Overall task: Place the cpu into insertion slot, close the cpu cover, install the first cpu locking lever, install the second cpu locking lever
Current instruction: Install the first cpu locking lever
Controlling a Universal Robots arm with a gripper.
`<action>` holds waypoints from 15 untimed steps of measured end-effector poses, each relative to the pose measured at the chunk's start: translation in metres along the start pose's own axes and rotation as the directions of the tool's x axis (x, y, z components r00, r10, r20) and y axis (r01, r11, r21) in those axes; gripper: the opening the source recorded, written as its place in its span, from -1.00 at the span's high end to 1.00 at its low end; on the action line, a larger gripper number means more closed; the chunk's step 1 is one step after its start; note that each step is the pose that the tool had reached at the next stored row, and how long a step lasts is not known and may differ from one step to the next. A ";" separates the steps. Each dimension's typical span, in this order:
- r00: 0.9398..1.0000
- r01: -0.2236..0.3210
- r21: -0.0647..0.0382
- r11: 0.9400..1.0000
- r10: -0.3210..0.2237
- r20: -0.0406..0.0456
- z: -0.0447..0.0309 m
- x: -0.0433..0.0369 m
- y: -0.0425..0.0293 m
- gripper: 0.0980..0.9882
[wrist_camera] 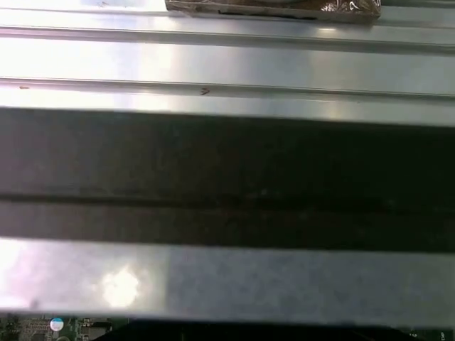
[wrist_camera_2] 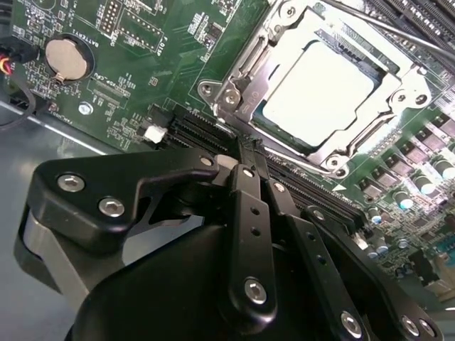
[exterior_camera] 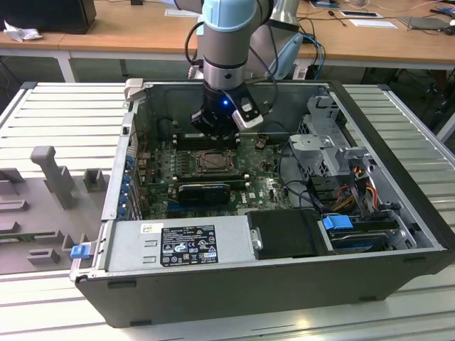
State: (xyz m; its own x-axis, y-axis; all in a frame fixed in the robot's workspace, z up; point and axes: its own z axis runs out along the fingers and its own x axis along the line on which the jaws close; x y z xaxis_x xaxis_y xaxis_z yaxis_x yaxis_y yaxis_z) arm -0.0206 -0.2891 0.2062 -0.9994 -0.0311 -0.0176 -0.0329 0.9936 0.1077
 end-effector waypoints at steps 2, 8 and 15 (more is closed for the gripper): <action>1.000 0.000 0.008 1.000 0.000 0.000 0.0015 -0.0001 -0.0002 0.98; 1.000 0.000 0.018 1.000 0.000 0.000 0.0048 -0.0003 -0.0004 0.98; 1.000 -0.001 0.015 1.000 0.001 0.000 0.0057 -0.0002 -0.0006 0.98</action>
State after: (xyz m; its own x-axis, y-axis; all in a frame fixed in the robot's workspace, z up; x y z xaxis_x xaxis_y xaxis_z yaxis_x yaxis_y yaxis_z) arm -0.0203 -0.2891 0.2005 -0.9994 -0.0305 -0.0172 -0.0320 0.9952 0.0924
